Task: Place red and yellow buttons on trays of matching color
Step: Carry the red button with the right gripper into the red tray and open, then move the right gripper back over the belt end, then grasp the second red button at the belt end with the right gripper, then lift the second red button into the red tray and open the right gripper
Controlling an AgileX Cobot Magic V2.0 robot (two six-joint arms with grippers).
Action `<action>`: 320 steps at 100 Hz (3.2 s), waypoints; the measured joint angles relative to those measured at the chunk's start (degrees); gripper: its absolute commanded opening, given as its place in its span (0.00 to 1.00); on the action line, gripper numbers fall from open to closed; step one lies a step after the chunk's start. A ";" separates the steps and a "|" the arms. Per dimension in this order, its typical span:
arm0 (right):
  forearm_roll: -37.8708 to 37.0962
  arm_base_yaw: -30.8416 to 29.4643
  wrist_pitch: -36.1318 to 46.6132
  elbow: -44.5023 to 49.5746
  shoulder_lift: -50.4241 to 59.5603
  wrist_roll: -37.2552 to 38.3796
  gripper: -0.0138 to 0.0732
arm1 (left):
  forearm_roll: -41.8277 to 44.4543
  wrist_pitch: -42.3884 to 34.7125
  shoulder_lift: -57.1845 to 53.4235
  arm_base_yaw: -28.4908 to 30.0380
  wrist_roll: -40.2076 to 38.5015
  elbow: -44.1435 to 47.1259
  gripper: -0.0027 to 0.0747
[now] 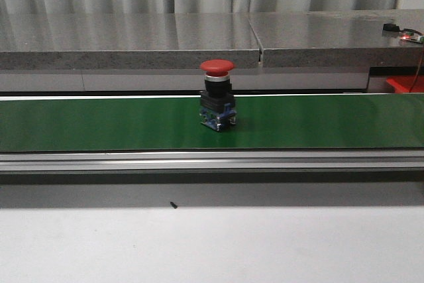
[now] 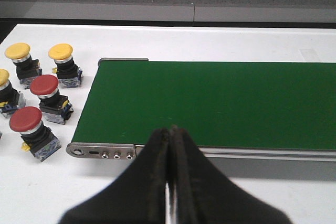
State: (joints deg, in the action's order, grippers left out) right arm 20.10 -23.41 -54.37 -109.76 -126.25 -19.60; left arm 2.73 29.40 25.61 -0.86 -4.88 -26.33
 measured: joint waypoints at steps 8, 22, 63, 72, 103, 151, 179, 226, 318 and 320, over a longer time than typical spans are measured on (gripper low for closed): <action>0.41 -0.10 -0.13 0.00 2.05 0.00 0.81 | 0.00 0.00 0.00 0.00 0.00 0.00 0.01; 2.51 -0.10 -2.47 -0.12 6.71 -3.39 0.81 | 0.00 0.00 0.00 0.00 0.00 0.00 0.01; 9.96 2.49 -15.80 0.03 17.79 -13.51 0.81 | 0.00 0.00 0.00 0.00 0.00 0.00 0.01; 7.46 5.23 -15.98 2.49 21.01 -14.13 0.81 | 0.00 0.00 0.00 0.00 0.00 0.00 0.01; 1.96 15.28 -15.86 19.12 33.52 -15.64 0.81 | 0.00 0.00 0.00 0.00 0.00 0.00 0.01; 0.48 27.74 -5.81 33.56 37.15 -15.72 0.81 | 0.00 0.00 0.00 0.00 0.00 0.00 0.01; 0.48 33.01 -2.04 33.56 33.61 -15.72 0.81 | 0.00 0.00 0.00 0.00 0.00 0.00 0.01; 0.48 33.80 2.84 33.65 29.13 -15.72 0.80 | 0.00 0.00 0.00 0.00 0.00 0.00 0.01; -1.09 25.74 -6.28 19.18 29.01 -12.53 0.42 | 0.00 0.00 0.00 0.00 0.00 0.00 0.01; -1.09 24.84 -6.66 18.20 29.01 -12.55 0.42 | 0.00 0.00 0.00 0.00 0.00 0.00 0.01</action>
State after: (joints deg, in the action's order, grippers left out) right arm 19.01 1.43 -61.03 -91.55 -97.24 -32.14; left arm 2.73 29.40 25.61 -0.86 -4.88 -26.33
